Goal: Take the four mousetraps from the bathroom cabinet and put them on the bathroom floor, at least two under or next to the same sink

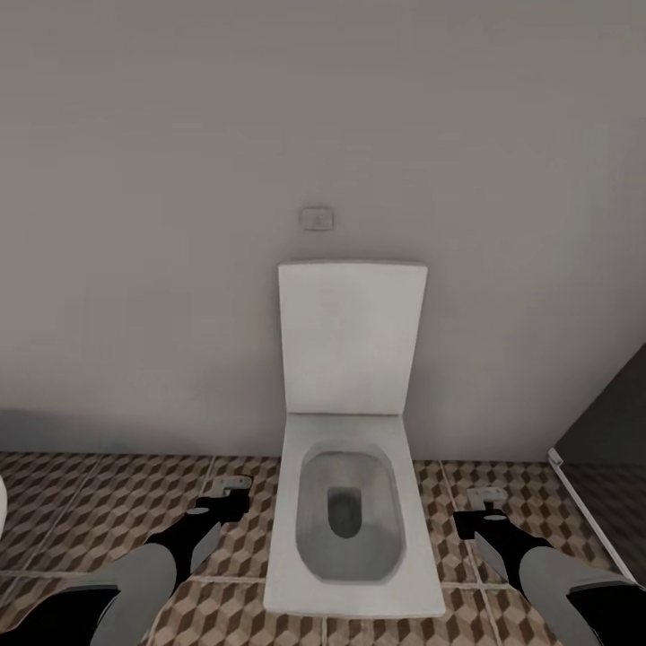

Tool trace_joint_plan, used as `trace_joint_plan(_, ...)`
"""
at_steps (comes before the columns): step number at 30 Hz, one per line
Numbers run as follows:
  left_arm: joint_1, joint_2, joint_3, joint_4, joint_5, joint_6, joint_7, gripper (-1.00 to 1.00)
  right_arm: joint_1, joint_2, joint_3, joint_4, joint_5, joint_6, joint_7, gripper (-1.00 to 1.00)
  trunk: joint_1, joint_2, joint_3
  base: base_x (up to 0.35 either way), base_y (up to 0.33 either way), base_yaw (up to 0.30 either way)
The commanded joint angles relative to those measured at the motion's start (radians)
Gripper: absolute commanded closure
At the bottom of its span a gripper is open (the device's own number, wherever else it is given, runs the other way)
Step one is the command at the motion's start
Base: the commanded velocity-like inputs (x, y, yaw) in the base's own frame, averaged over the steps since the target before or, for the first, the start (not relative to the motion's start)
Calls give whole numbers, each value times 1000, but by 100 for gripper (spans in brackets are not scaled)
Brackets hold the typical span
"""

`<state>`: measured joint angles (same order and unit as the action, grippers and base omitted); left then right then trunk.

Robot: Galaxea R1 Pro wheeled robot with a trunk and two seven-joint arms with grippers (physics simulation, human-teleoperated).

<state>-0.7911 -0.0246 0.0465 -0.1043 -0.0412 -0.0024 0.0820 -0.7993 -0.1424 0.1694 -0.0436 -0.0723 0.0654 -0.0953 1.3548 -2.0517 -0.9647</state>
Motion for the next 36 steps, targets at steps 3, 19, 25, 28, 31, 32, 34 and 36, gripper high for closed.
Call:
trace_joint_plan(3, 0, -1, 4, 0, -6, 0, 5, 100, 0, 0, 8, -2, -7, 7, -3, 100, 0, 0, -1, 23, 0, 0)
trace_joint_plan(19, 0, -3, 4, 1, -6, 1, 5, 100, 0, 1, 9, -2, -6, 6, -4, 100, 0, 0, -1, 3, 0, 0)
trace_joint_plan(25, 0, -3, 4, 2, -3, 2, 5, 100, 0, 2, 9, -2, -7, 0, -6, 100, 0, 0, -1, 0, 0, 0)
trace_joint_plan(28, 0, -3, 4, 4, -2, 3, 5, 100, 1, 5, 9, 0, -9, -21, -7, 100, 0, 0, -1, 0, 0, 0)
trace_joint_plan(31, 0, -3, 4, 8, -1, 11, 5, 100, 1, 22, 9, 7, -10, -49, -18, 100, 0, 0, -1, 0, 0, 0)
trace_joint_plan(32, 0, -3, 4, 13, 0, 18, 5, 100, 1, 31, 9, 18, -9, -60, -28, 100, 0, 0, -1, 0, 0, 0)
trace_joint_plan(34, 0, -3, 4, 20, 0, 23, 5, 100, 1, 39, 9, 30, -9, -68, -39, 100, 0, 0, -1, 0, 0, 0)
trace_joint_plan(36, 0, -2, 4, 31, 0, 27, 5, 100, 2, 46, 9, 44, -9, -79, -50, 100, 0, 0, -1, 0, 0, 0)
